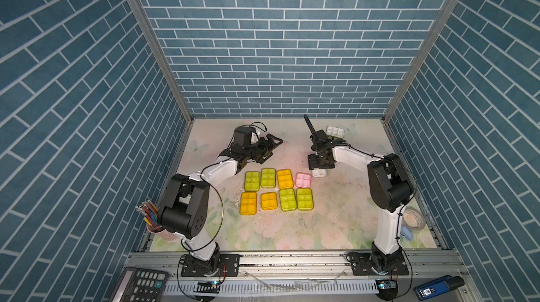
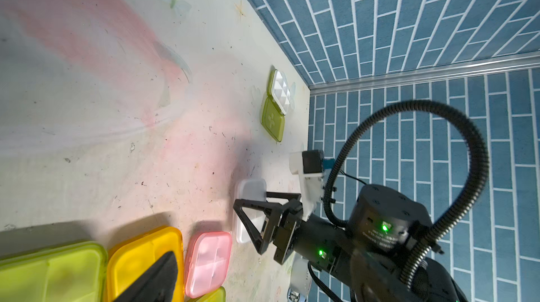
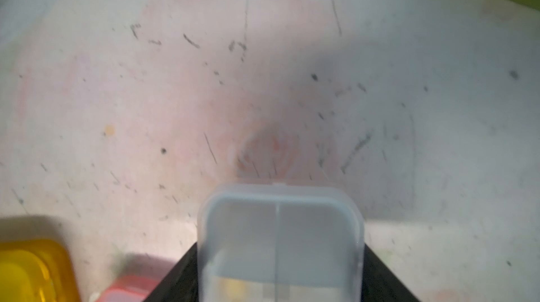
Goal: Close pillboxes
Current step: Move the pillbox to the center of the board.
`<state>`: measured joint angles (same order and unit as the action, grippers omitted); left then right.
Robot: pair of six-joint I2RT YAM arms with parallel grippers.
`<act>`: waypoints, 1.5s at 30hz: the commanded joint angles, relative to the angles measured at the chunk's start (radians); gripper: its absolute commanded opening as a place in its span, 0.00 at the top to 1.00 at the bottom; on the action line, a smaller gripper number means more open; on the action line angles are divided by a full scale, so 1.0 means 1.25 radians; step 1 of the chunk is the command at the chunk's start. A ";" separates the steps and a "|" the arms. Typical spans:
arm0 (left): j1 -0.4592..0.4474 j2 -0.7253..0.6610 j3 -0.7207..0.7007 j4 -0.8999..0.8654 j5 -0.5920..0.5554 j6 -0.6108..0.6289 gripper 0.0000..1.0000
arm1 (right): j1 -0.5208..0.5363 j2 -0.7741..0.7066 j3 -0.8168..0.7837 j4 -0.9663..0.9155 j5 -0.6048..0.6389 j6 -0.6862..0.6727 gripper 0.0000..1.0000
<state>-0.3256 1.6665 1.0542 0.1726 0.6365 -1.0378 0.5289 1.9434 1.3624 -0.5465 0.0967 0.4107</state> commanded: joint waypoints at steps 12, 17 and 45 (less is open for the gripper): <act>-0.015 0.030 0.014 0.017 0.016 0.009 0.06 | 0.035 -0.258 -0.370 0.101 -0.111 0.114 0.33; -0.023 0.033 0.015 0.012 0.015 0.013 0.06 | 0.048 -0.298 -0.442 0.117 -0.121 0.155 0.33; -0.037 0.033 0.025 -0.011 0.010 0.036 0.06 | 0.092 -0.386 -0.484 0.054 -0.136 0.193 0.18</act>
<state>-0.3664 1.6955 1.0618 0.1699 0.6483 -1.0122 0.6388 1.4773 0.7517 -0.4191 -0.0654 0.6323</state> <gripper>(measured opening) 0.937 0.822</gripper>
